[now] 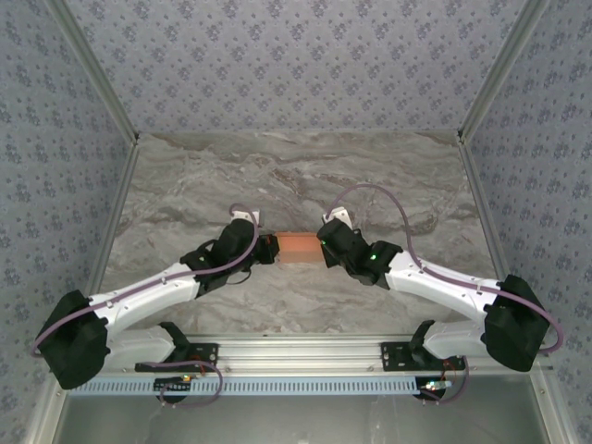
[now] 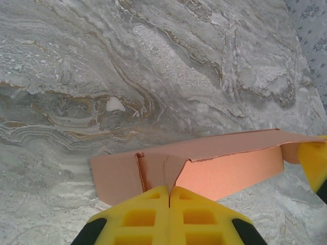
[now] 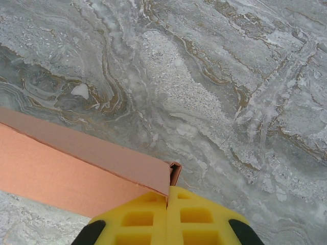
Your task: Fold the paper box
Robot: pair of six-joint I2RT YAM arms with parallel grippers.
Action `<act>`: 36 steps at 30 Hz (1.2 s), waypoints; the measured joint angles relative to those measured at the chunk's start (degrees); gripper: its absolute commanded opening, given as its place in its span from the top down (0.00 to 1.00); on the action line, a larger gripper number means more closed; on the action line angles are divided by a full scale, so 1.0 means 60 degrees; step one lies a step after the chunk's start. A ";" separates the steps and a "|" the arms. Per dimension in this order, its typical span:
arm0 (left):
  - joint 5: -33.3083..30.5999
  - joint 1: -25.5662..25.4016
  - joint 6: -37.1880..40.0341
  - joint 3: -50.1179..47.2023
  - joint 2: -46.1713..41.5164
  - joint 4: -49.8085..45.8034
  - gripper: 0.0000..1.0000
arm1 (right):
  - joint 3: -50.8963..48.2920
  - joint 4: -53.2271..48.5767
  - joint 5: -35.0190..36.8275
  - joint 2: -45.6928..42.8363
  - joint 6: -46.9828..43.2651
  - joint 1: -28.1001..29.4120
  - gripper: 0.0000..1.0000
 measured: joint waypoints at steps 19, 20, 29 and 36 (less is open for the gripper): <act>-0.1096 -0.0590 0.0164 -0.0437 0.0317 0.0761 1.00 | 0.0000 0.0036 -0.0007 0.0000 -0.0004 -0.0058 0.97; -0.1147 -0.0623 0.0189 -0.0499 0.0353 0.0885 1.00 | -0.0007 0.0040 -0.0011 0.0000 -0.0004 -0.0058 0.97; -0.1741 -0.0936 0.0554 -0.1096 0.0386 0.1836 1.00 | -0.0233 0.0484 -0.0004 -0.0015 -0.0004 -0.0102 0.97; -0.1920 -0.0940 0.0936 -0.1231 0.0554 0.2328 0.97 | -0.0729 0.1191 0.0044 -0.0262 0.0004 -0.0091 0.97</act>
